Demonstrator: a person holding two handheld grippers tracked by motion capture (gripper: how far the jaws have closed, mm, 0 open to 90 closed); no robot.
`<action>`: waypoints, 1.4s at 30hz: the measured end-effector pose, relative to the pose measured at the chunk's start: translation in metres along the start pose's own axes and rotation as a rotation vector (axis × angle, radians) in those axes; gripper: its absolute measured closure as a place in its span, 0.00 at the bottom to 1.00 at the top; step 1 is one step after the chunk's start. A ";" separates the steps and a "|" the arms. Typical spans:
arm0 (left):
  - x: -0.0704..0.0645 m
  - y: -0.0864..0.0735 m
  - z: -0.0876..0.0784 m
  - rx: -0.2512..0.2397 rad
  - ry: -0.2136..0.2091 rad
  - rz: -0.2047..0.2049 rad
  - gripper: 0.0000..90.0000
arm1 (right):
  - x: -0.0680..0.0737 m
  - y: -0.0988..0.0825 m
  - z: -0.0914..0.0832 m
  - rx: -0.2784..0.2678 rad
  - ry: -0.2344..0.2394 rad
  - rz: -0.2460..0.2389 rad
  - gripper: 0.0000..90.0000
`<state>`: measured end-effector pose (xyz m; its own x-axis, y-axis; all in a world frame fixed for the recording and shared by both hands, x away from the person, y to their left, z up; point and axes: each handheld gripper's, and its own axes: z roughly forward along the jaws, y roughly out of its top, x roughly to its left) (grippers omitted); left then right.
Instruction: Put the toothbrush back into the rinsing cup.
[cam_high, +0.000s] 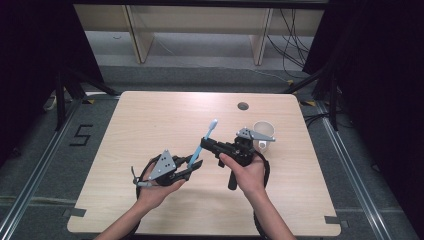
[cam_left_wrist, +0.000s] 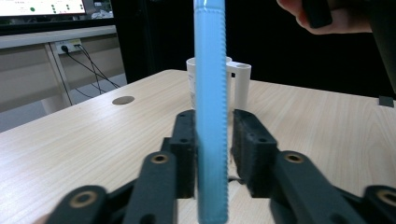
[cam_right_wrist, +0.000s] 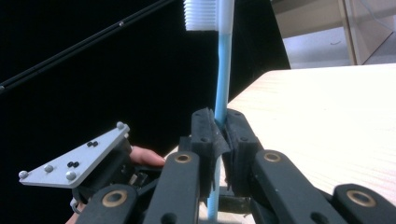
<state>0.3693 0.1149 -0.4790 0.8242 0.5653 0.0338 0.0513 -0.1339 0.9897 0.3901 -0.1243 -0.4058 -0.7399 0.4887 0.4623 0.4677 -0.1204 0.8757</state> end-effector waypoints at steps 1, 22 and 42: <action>0.000 0.000 0.000 0.003 0.001 0.002 0.66 | 0.001 0.001 -0.001 0.002 -0.005 0.006 0.93; 0.009 0.006 -0.043 0.025 0.082 0.004 0.42 | -0.008 0.008 -0.033 0.004 -0.143 -0.079 0.93; 0.035 -0.019 -0.081 0.039 0.233 -0.050 0.41 | -0.021 0.004 -0.075 0.025 -0.234 -0.127 0.93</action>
<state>0.3519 0.2033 -0.4855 0.6683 0.7436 0.0209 0.1138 -0.1300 0.9850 0.3720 -0.1997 -0.4013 -0.6631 0.6851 0.3016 0.3919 -0.0255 0.9196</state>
